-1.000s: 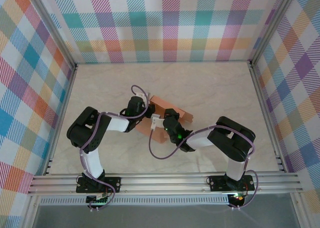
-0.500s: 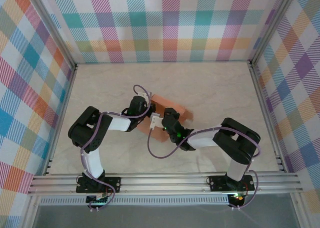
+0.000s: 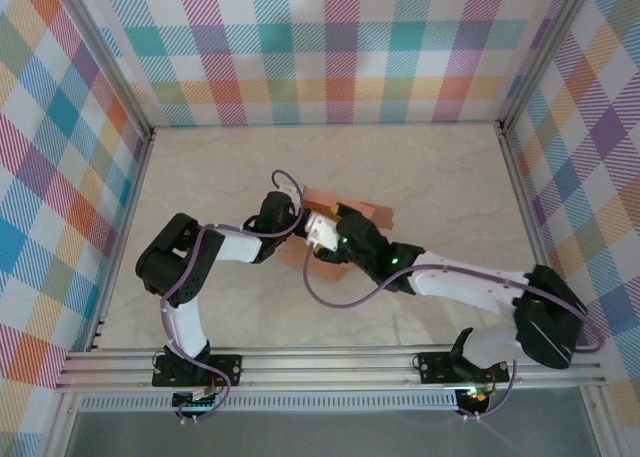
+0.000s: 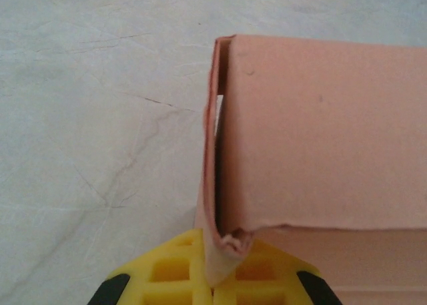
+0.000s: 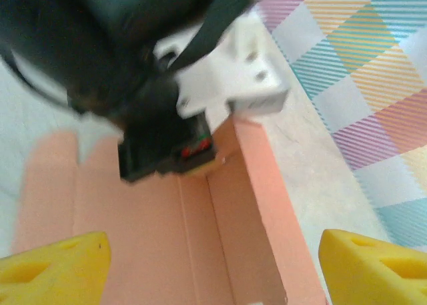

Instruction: Fold the paper box

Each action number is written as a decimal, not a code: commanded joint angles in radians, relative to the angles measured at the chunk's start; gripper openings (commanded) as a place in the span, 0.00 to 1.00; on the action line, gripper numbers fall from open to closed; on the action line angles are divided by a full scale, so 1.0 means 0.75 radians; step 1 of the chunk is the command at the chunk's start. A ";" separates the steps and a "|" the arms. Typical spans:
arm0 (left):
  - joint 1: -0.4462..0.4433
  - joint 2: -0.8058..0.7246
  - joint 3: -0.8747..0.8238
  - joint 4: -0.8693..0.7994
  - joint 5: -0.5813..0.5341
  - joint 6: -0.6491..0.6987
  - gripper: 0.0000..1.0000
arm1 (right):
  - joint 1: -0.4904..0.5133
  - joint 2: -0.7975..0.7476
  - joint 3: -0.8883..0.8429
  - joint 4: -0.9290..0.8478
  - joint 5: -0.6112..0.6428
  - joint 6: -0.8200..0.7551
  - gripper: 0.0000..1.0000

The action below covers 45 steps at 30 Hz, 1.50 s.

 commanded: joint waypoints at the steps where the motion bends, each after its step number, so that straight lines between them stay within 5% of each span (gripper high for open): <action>1: -0.011 -0.041 0.014 -0.054 0.101 0.125 0.00 | -0.165 -0.091 0.094 -0.173 -0.315 0.468 0.81; 8: -0.015 -0.058 0.008 -0.094 0.202 0.249 0.00 | -0.607 0.177 0.454 -0.478 -0.758 1.236 0.76; 12: -0.062 -0.070 -0.010 -0.117 0.139 0.383 0.00 | -0.680 0.444 0.646 -0.598 -1.050 1.354 0.73; 20: -0.076 -0.048 -0.030 -0.086 0.141 0.402 0.03 | -0.686 0.801 0.831 -0.595 -1.366 1.387 0.66; 34: -0.076 0.032 -0.030 0.006 0.099 0.280 0.11 | -0.686 0.964 0.795 -0.594 -1.403 1.347 0.47; 45: -0.076 0.067 -0.036 0.103 0.059 0.207 0.18 | -0.693 0.967 0.741 -0.511 -1.474 1.410 0.43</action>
